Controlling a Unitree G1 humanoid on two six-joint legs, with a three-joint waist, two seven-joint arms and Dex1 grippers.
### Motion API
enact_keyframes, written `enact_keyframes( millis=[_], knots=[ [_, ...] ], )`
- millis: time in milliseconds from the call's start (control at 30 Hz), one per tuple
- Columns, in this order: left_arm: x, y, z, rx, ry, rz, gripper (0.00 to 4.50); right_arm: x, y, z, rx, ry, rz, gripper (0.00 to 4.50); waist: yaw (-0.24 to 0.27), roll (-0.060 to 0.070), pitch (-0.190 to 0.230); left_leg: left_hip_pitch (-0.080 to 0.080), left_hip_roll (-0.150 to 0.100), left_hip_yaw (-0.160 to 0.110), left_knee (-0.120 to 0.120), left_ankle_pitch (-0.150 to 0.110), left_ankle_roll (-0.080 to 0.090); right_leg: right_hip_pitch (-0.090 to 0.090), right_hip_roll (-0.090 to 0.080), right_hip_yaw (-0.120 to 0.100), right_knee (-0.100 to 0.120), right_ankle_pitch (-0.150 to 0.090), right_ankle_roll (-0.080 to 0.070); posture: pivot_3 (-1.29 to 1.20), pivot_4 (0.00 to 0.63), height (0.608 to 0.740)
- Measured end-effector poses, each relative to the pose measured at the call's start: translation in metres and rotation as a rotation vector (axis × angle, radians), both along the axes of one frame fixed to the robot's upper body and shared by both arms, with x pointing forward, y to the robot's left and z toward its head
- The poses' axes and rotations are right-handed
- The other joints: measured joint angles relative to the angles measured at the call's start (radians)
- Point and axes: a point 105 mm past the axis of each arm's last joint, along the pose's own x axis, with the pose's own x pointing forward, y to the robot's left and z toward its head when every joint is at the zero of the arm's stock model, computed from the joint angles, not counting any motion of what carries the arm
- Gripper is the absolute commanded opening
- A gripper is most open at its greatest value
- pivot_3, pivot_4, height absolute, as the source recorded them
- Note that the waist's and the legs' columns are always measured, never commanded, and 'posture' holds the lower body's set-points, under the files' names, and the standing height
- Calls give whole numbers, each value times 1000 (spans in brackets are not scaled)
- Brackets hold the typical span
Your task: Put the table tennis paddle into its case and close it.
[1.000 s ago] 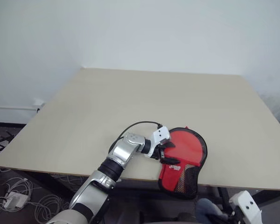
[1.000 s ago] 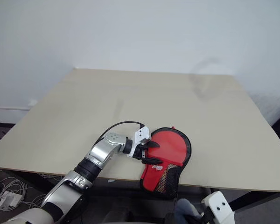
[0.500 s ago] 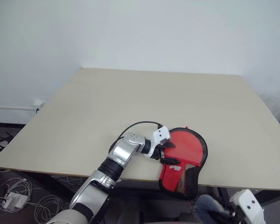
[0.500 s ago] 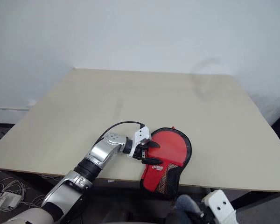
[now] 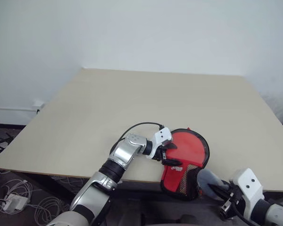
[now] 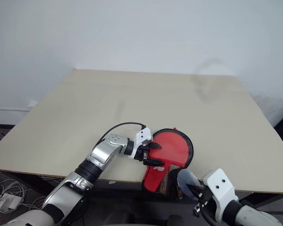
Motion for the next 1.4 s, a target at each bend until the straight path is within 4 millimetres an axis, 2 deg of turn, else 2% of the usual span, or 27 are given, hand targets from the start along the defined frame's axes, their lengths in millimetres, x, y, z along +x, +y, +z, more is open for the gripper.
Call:
enact_keyframes(
  millis=[100, 300, 600, 800, 933, 1200, 1400],
  knots=[
    [1, 1, 0, 2, -1, 8, 4231, 20, -5, -9, 23, -32, -75, 179, 0, 0, 0, 1, 0, 0, 0, 0, 0, 0, 0, 0, 0, 0, 0, 0, 0, 728],
    [2, 2, 0, 6, -1, 17, 4231, 35, -4, -23, 7, -41, -104, 179, 0, 0, 0, 2, 1, 0, 0, 0, 0, 0, 0, 0, 1, 2, 0, 0, 0, 728],
    [5, 4, -1, 12, 8, 35, 4231, 40, 1, -22, 25, -64, -103, 3361, -5, 0, 1, 3, 3, 0, 0, 0, 0, 0, 0, -1, 1, 3, 0, 0, 0, 728],
    [5, 3, 0, 4, 12, 30, 4231, 38, -4, -12, 50, -99, -106, 3361, -4, 0, 1, 3, 2, 0, 0, 0, 0, 0, 0, -1, 1, 3, 0, 0, 0, 728],
    [6, 4, 1, 2, 13, 36, 4231, 46, -11, 4, 68, -202, -144, 3361, -4, 0, 1, 2, 2, 0, 0, 0, 0, 0, 0, -1, 1, 4, 1, 0, 0, 728],
    [8, 5, 1, -6, 3, 47, 4231, 60, -18, 16, 59, -317, -226, 3361, -4, 1, 2, 2, 2, 0, -1, 0, -1, -1, 0, -1, 1, 4, 1, 0, 0, 728],
    [22, 13, 4, -54, -19, 115, 4231, 70, -22, 34, 111, -437, -302, 3361, -5, 2, 7, 1, 2, 1, -1, 0, -1, -2, 1, -2, 1, 4, 1, 0, 0, 728]
  ],
)
